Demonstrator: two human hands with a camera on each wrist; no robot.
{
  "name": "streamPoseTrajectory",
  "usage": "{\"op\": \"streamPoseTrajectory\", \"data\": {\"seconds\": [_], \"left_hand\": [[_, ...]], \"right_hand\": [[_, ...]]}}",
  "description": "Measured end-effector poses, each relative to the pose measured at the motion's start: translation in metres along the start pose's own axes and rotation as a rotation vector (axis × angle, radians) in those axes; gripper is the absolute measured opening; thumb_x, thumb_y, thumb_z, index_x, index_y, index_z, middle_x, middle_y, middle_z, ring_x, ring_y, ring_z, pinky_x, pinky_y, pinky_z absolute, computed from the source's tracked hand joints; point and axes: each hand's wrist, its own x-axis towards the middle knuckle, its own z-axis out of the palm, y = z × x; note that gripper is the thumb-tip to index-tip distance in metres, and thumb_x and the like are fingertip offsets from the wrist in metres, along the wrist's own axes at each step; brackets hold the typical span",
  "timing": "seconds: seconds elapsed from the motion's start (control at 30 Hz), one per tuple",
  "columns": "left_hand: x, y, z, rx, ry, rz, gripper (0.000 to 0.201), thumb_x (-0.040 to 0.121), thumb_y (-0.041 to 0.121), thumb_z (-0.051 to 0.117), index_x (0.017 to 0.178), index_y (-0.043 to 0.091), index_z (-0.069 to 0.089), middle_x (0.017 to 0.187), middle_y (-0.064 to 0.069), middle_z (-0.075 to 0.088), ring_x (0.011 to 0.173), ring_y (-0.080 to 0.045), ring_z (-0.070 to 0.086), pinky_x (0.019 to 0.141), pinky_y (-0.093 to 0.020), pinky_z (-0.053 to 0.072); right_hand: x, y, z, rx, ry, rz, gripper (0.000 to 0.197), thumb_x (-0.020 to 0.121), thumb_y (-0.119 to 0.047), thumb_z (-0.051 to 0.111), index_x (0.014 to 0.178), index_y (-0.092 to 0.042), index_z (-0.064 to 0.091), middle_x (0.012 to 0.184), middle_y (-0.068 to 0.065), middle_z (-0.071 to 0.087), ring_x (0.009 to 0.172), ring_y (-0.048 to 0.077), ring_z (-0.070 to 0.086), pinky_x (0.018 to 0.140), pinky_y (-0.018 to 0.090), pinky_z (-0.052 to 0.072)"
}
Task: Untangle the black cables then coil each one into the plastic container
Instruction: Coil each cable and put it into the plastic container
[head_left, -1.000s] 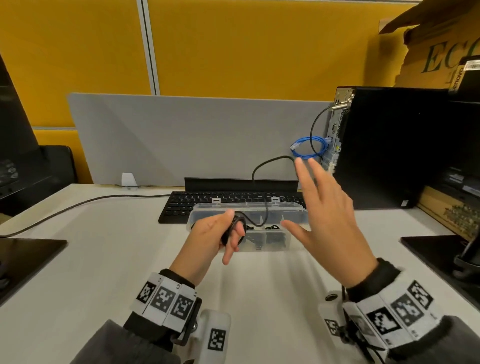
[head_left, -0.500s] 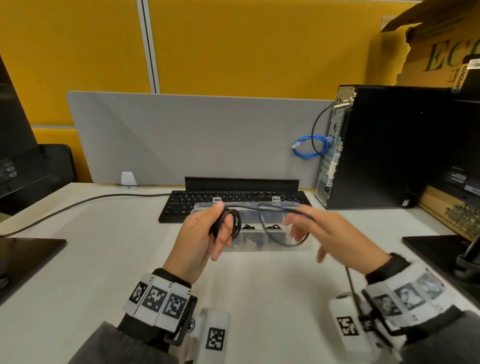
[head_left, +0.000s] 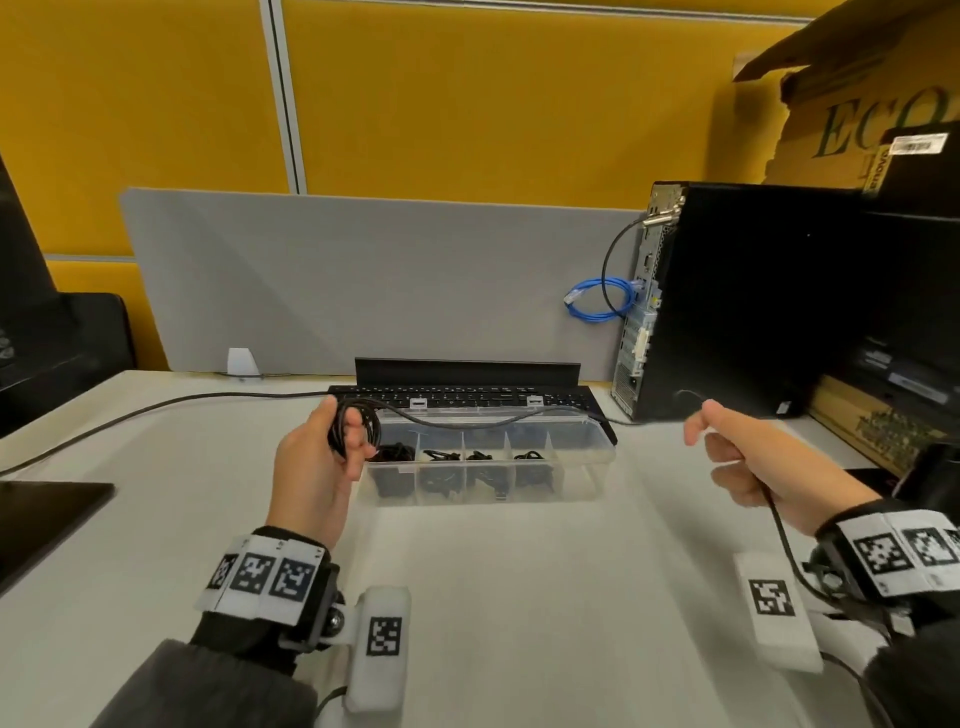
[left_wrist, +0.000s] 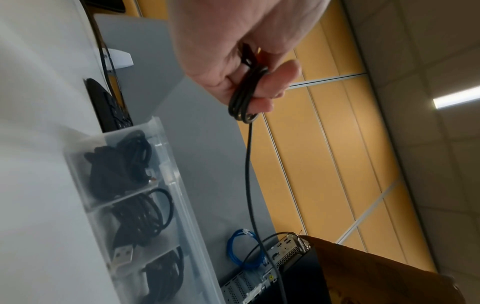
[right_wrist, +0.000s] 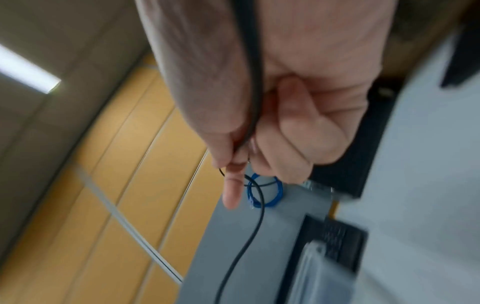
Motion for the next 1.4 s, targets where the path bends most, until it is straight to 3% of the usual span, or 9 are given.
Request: {"op": "streamPoseTrajectory", "data": {"seconds": [0.13,0.3,0.47,0.63,0.73,0.93,1.03,1.17,1.4], "left_hand": [[0.0,-0.005,0.0,0.037,-0.059,-0.019,0.031,0.1,0.024,0.039,0.078,0.008,0.055,0.049,0.006,0.054,0.04,-0.005,0.045,0.047,-0.015,0.047],[-0.003,-0.007,0.003,0.056,-0.135,-0.02,0.033,0.099,0.023,0.038,0.078,0.006,0.056,0.051,0.003,0.056,0.04,-0.005,0.051,0.044,-0.015,0.046],[-0.003,-0.006,0.002,0.048,-0.151,-0.023,0.033,0.099,0.024,0.039,0.079,0.006,0.057,0.051,0.003,0.055,0.041,-0.005,0.051,0.046,-0.016,0.046],[-0.003,-0.006,0.002,0.053,-0.184,-0.006,0.035,0.099,0.026,0.038,0.076,0.007,0.057,0.051,0.002,0.053,0.041,-0.008,0.048,0.048,-0.017,0.046],[-0.008,-0.01,0.009,0.097,-0.26,-0.052,0.04,0.097,0.028,0.041,0.068,0.011,0.064,0.053,0.0,0.052,0.044,-0.01,0.049,0.046,-0.018,0.043],[-0.031,-0.013,0.023,0.195,-0.587,-0.118,0.045,0.091,0.033,0.039,0.06,0.011,0.064,0.044,-0.002,0.042,0.037,-0.011,0.038,0.055,-0.019,0.047],[-0.038,-0.012,0.027,0.106,-0.632,-0.167,0.044,0.086,0.032,0.04,0.058,0.01,0.064,0.039,0.001,0.042,0.03,-0.006,0.037,0.051,-0.018,0.044],[-0.04,-0.01,0.03,-0.061,-0.581,-0.224,0.045,0.082,0.034,0.04,0.057,0.009,0.068,0.039,0.0,0.045,0.027,-0.004,0.038,0.047,-0.015,0.043],[-0.031,-0.004,0.027,-0.125,-0.518,-0.052,0.033,0.094,0.018,0.036,0.108,0.001,0.06,0.099,-0.013,0.072,0.098,-0.016,0.068,0.084,-0.022,0.054]], "right_hand": [[-0.004,-0.004,0.009,0.341,-0.071,0.088,0.029,0.096,-0.037,0.041,0.106,-0.023,0.064,0.056,-0.002,0.035,0.041,0.014,0.044,0.035,0.02,0.04],[0.002,-0.004,0.014,0.525,0.089,0.024,0.024,0.098,-0.025,0.043,0.099,-0.008,0.061,0.091,0.011,0.066,0.086,0.031,0.07,0.064,0.036,0.059],[0.02,0.018,-0.008,0.096,0.493,-0.051,0.015,0.095,-0.012,0.041,0.089,-0.012,0.055,0.098,0.017,0.053,0.081,0.025,0.053,0.079,0.043,0.048],[0.017,0.033,-0.029,-0.644,0.515,-0.025,0.061,0.086,0.01,0.046,0.142,-0.01,0.032,0.142,0.023,0.029,0.116,0.041,0.042,0.091,0.044,0.038],[0.005,0.01,0.002,-0.672,0.585,-0.363,0.063,0.087,0.004,0.052,0.143,-0.012,0.03,0.14,0.018,0.035,0.127,0.033,0.036,0.101,0.041,0.033],[-0.03,-0.038,0.119,-0.518,-0.061,-0.756,0.055,0.09,-0.05,0.039,0.142,-0.043,0.02,0.14,-0.023,0.031,0.133,-0.003,0.024,0.113,0.033,0.019],[-0.027,-0.033,0.147,-0.53,-0.152,-0.8,0.038,0.095,-0.047,0.037,0.133,-0.045,0.038,0.129,-0.024,0.049,0.124,-0.007,0.037,0.114,0.043,0.015],[-0.025,-0.033,0.152,-0.209,-0.185,-0.835,0.035,0.096,-0.038,0.037,0.123,-0.026,0.056,0.103,-0.02,0.06,0.096,-0.009,0.053,0.087,0.012,0.038],[-0.032,-0.03,0.155,-0.566,-0.405,-0.817,0.026,0.098,-0.034,0.042,0.107,-0.023,0.064,0.092,-0.016,0.065,0.078,-0.006,0.055,0.073,0.011,0.041]]}}
